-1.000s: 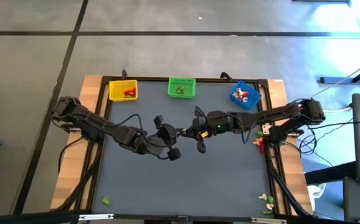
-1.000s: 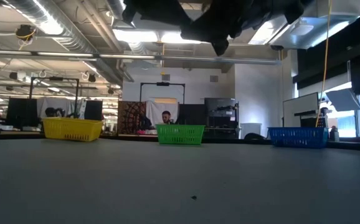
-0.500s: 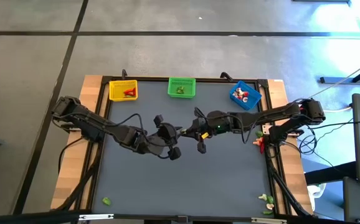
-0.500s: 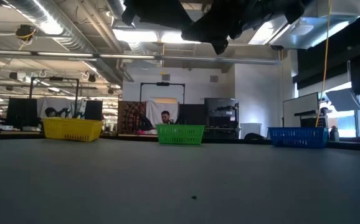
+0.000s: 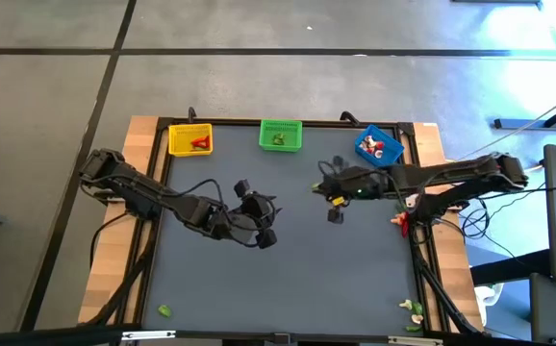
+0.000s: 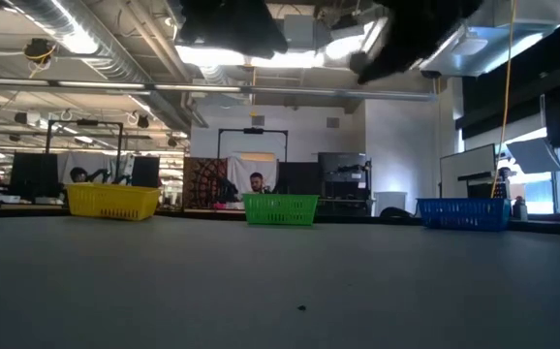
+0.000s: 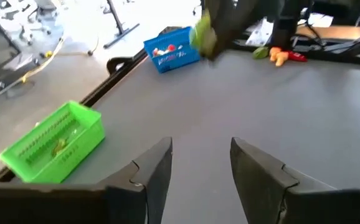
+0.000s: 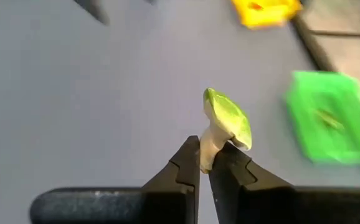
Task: Sort produce into baskets
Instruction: Put the green mushroom into the blue basket
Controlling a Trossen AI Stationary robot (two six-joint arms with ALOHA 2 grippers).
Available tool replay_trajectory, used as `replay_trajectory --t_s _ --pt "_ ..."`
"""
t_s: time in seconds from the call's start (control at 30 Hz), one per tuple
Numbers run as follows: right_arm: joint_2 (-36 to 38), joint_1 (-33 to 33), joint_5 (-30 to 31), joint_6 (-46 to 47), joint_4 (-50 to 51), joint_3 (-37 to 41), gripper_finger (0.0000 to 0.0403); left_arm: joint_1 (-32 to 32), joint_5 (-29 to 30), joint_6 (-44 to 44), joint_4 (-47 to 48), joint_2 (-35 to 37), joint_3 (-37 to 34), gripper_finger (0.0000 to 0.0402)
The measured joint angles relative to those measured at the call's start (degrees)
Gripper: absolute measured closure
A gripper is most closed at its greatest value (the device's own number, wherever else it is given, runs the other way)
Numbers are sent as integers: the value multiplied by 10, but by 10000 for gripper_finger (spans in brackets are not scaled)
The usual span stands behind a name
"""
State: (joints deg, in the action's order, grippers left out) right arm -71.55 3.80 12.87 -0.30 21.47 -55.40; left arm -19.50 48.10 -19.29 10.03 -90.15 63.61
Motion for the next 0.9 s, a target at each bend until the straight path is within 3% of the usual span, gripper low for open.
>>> replay_trajectory --t_s 0.3,0.6,0.9 --pt "78 -111 86 13 215 0 377 1 0 -17 17 0 0 247" --pt "56 -303 85 -6 256 1 377 1 -1 -17 19 0 0 247" --pt "-26 -476 9 -26 248 1 377 1 -1 -9 18 0 0 247"
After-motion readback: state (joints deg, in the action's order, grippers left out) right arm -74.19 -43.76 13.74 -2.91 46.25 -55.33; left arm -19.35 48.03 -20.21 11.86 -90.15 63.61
